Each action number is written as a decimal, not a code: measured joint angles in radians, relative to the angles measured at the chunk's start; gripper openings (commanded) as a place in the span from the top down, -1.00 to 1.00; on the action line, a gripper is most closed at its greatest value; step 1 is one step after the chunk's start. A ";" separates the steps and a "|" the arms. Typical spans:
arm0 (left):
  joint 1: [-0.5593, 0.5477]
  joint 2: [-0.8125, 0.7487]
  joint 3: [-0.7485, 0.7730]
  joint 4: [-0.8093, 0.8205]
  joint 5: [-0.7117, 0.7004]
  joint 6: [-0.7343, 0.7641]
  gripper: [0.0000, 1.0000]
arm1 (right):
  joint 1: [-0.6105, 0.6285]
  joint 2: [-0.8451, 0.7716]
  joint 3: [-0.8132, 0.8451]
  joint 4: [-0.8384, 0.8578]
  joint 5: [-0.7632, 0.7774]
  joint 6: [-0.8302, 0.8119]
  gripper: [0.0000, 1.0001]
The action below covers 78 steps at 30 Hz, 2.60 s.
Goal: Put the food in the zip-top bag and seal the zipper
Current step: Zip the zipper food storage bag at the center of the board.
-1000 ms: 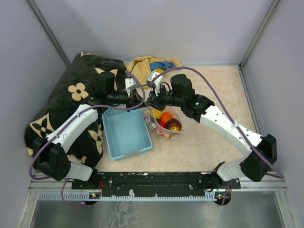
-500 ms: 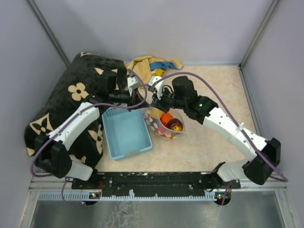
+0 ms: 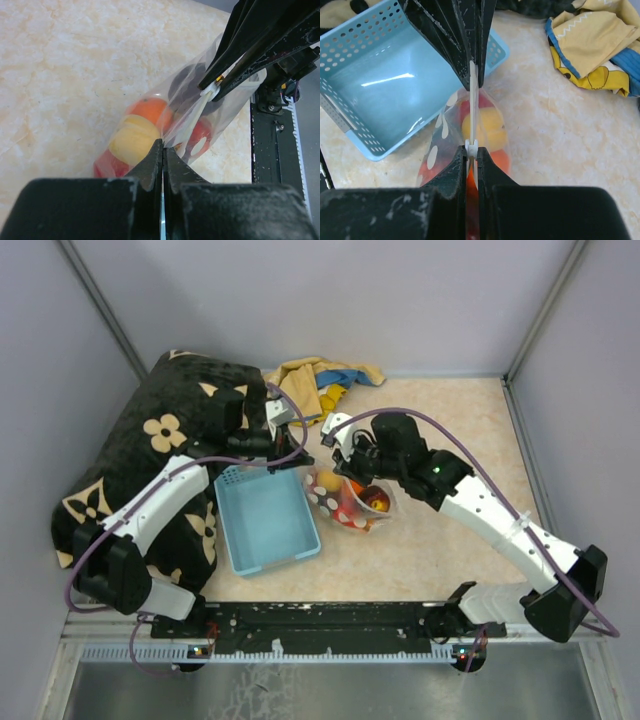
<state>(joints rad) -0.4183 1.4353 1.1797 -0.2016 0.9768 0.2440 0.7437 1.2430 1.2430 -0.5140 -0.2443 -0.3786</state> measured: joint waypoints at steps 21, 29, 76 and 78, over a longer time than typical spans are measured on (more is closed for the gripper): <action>-0.022 -0.006 -0.069 0.187 0.115 0.042 -0.43 | -0.001 0.002 0.000 -0.052 -0.060 -0.014 1.00; -0.052 0.056 -0.062 0.188 0.154 0.049 0.41 | -0.001 0.015 0.000 -0.039 -0.074 -0.011 1.00; 0.016 0.102 0.008 0.096 -0.004 -0.016 1.00 | -0.119 -0.206 -0.077 -0.315 0.112 -0.058 1.00; 0.018 0.108 0.017 0.093 -0.020 -0.015 1.00 | -0.123 -0.216 -0.085 -0.323 0.120 -0.059 1.00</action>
<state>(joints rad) -0.4000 1.5436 1.1969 -0.1085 0.9565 0.2291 0.6205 1.0275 1.1580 -0.8375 -0.1242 -0.4374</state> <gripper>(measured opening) 0.010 0.039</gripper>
